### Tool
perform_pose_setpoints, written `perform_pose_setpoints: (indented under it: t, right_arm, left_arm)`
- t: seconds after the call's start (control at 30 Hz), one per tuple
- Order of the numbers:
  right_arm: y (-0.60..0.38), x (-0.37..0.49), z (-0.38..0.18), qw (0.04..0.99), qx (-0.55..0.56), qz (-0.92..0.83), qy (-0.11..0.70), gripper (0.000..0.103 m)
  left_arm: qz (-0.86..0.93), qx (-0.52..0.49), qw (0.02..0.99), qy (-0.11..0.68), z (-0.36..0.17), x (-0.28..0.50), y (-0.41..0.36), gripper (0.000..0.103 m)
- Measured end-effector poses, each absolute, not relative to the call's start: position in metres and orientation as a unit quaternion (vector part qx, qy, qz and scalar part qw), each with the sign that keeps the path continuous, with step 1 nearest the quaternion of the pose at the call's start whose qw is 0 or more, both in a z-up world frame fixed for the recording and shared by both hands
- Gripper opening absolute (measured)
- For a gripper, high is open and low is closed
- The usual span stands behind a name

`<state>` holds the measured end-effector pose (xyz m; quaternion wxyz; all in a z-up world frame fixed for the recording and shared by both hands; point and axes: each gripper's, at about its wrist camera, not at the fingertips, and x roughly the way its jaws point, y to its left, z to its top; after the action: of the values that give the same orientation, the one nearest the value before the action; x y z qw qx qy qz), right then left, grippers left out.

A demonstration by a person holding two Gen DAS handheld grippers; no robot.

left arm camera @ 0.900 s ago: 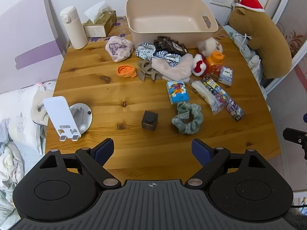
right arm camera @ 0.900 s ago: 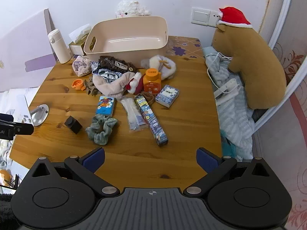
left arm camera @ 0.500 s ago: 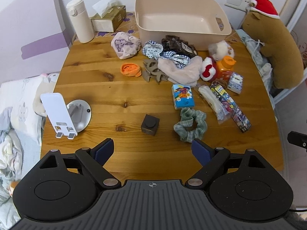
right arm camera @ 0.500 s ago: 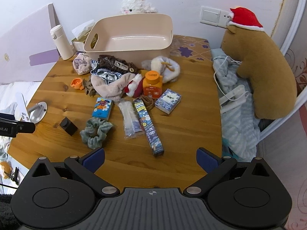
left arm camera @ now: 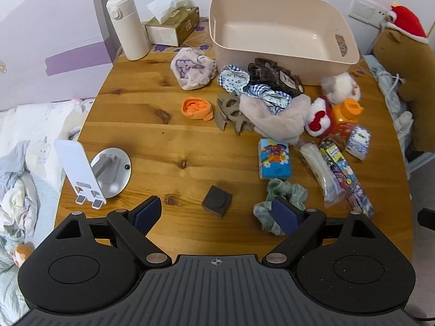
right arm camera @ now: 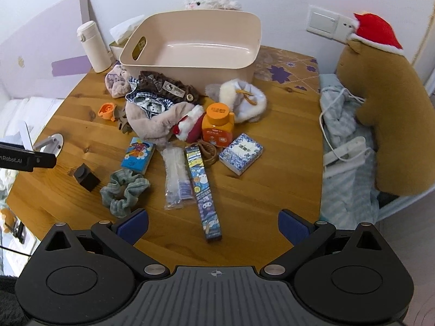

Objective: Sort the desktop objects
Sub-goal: 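Move the left tool toward the black cube while the right tool approaches the blue stick package, then close the left tool on the black cube while the right tool grasps the blue stick package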

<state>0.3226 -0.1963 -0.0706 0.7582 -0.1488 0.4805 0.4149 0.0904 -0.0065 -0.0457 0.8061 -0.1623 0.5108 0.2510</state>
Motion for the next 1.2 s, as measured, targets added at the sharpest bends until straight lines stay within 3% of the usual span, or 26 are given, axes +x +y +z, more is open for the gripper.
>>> perform_pose_setpoints:
  t: [0.73, 1.2]
  right_arm:
    - [-0.142, 0.36, -0.137, 0.711, -0.189, 0.428, 0.525, 0.103]
    - [-0.118, 0.359, -0.191, 0.69, -0.247, 0.393, 0.555, 0.093]
  left_arm:
    - [0.3, -0.183, 0.751, 0.559, -0.111, 0.122, 0.014, 0.089]
    - [0.234, -0.156, 0.728, 0.625, -0.161, 0.135, 0.027, 0.089]
